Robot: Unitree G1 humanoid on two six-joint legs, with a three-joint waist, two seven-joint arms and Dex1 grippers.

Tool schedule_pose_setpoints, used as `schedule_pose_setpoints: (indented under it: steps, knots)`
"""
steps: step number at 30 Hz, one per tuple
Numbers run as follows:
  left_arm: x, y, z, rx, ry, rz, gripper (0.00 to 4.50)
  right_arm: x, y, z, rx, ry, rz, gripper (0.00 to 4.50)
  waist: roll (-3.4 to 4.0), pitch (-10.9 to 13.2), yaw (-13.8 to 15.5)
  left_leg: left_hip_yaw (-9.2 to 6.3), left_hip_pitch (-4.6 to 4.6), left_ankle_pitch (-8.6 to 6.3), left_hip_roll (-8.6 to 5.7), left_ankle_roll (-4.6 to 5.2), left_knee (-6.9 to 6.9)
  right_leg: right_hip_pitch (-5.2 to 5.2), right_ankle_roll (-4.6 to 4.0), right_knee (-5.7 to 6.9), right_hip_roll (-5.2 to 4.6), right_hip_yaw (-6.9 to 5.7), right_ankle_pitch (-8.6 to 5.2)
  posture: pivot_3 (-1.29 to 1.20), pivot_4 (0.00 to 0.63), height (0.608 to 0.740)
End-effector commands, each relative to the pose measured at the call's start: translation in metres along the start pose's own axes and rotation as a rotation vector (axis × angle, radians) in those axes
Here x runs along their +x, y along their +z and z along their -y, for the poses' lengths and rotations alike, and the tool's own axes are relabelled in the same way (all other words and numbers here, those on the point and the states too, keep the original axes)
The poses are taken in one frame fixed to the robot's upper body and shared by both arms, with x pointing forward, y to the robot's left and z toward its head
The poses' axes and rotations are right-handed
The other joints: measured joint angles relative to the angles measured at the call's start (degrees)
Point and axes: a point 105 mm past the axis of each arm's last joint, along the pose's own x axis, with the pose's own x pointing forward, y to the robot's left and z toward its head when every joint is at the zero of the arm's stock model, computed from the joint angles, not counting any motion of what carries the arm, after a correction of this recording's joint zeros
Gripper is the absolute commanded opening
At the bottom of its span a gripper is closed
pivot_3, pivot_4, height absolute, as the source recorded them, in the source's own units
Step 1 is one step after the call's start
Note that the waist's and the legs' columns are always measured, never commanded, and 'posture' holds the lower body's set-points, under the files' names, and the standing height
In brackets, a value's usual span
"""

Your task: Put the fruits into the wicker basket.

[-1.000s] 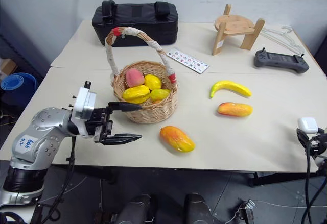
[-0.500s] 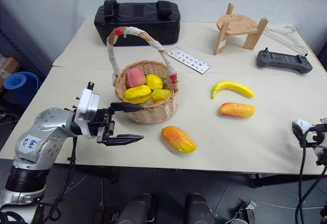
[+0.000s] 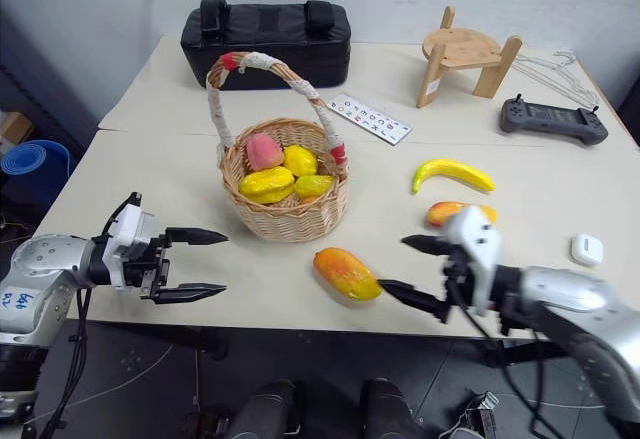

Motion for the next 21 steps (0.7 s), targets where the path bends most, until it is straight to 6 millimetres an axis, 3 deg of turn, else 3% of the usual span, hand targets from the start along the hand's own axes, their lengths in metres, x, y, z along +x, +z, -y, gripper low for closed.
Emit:
schedule_pose_setpoints:
  steps: [1, 7, 11, 14, 17, 21]
  knots:
    - [-0.007, 0.004, 0.005, 0.032, 0.008, -0.009, 4.5, 0.022, -0.006, 0.003, 0.0, -0.051, -0.036, 4.43, 0.0, 0.0, -0.1, -0.01, -0.01, -0.01, -0.01, 0.01, 0.0, -0.01, 0.0, 0.0, -0.02, -0.01, 0.0, 0.0, 0.15, 0.74]
    - [-0.005, 0.011, 0.011, 0.042, 0.028, 0.019, 4.5, 0.052, -0.035, 0.0, 0.061, -0.02, -0.141, 4.43, -0.01, 0.0, -0.2, 0.0, -0.04, -0.07, -0.04, 0.07, 0.0, -0.02, 0.0, -0.01, -0.04, -0.07, 0.0, 0.0, 0.15, 0.74]
    - [-0.003, 0.015, 0.012, 0.049, 0.039, 0.034, 4.5, 0.06, -0.038, -0.007, 0.064, 0.033, -0.146, 4.43, 0.0, 0.0, -0.3, 0.0, -0.02, -0.12, -0.05, 0.16, 0.02, -0.01, 0.0, 0.04, -0.04, -0.06, 0.0, 0.0, 0.15, 0.74]
    - [-0.002, 0.018, 0.013, 0.053, 0.057, 0.054, 4.5, 0.065, -0.023, -0.009, 0.038, 0.07, -0.08, 3.79, 0.0, 0.0, -0.5, 0.0, 0.01, -0.19, -0.04, 0.3, 0.02, -0.01, 0.0, 0.08, -0.03, -0.06, 0.0, 0.0, 0.15, 0.74]
    - [-0.008, 0.024, 0.008, 0.054, 0.136, 0.073, 4.5, 0.062, 0.0, -0.018, -0.024, 0.171, 0.004, 2.8, 0.0, 0.0, -0.5, 0.0, 0.0, -0.19, -0.04, 0.29, 0.01, -0.03, 0.0, 0.1, -0.02, -0.06, 0.0, 0.0, 0.15, 0.74]
    - [-0.014, 0.029, 0.012, 0.009, 0.203, 0.114, 4.5, 0.055, 0.045, -0.03, -0.063, 0.318, 0.12, 2.61, 0.0, 0.0, -0.5, 0.0, 0.0, -0.2, -0.04, 0.3, 0.03, -0.02, 0.0, 0.09, -0.02, -0.08, 0.0, 0.0, 0.15, 0.74]
